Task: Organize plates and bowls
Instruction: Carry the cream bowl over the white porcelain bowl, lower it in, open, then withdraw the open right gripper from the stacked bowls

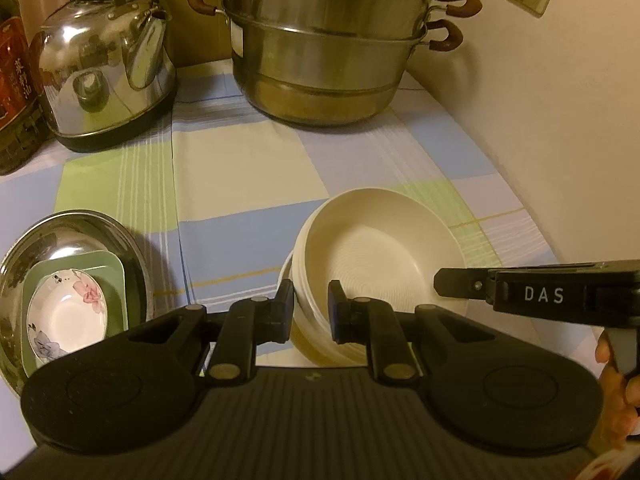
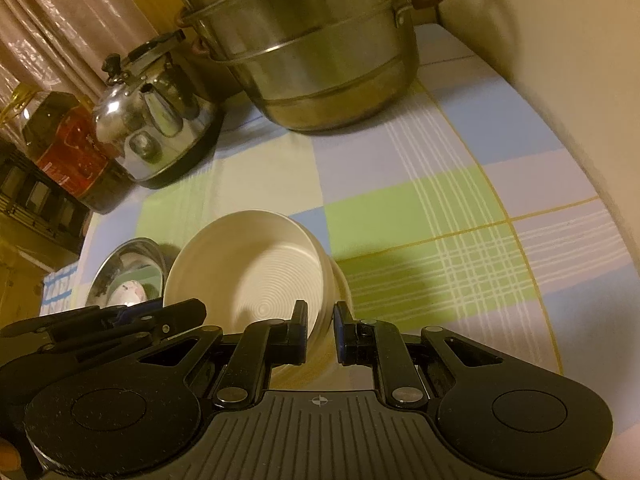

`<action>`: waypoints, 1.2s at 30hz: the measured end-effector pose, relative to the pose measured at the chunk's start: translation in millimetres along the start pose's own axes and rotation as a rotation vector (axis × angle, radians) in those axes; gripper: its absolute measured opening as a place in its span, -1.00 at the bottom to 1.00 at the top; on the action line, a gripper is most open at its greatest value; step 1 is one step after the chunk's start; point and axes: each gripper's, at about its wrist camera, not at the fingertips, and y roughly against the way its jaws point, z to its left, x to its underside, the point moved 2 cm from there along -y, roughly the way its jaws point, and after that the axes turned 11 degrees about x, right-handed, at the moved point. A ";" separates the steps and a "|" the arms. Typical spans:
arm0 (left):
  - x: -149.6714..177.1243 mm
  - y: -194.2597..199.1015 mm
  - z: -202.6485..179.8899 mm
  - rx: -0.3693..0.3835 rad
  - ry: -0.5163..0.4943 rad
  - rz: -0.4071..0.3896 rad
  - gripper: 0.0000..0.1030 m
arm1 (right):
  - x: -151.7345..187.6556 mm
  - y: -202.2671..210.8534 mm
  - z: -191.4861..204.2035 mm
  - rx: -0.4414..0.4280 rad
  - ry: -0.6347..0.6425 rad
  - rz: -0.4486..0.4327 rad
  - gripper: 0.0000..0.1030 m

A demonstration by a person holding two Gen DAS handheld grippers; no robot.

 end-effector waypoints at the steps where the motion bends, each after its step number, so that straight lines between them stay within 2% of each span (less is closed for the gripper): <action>1: -0.2 -1.4 0.3 0.000 0.000 0.004 -0.69 | 0.1 -2.1 -0.6 0.001 -0.001 0.006 -0.72; 24: 4.5 -14.0 6.6 0.016 0.024 0.055 -0.67 | -2.6 -12.9 -2.6 0.009 -0.020 0.046 -0.72; 28: 3.7 -11.3 6.7 0.023 0.025 0.048 -0.63 | -1.9 -9.7 -0.4 0.025 -0.010 0.027 -0.70; 29: 3.3 -9.6 7.1 0.025 0.026 0.045 -0.63 | -1.9 -8.4 0.2 0.027 -0.007 0.020 -0.67; 31: 2.0 -5.2 7.5 0.029 0.027 0.036 -0.61 | -1.6 -5.5 0.5 0.027 -0.007 0.006 -0.45; 33: 1.1 1.3 8.8 0.034 0.031 0.023 -0.57 | -1.4 -1.1 0.4 0.026 -0.009 -0.011 0.06; 36: 0.4 13.0 10.8 0.039 0.033 0.005 -0.56 | 0.1 8.8 -0.3 0.028 -0.012 -0.044 0.14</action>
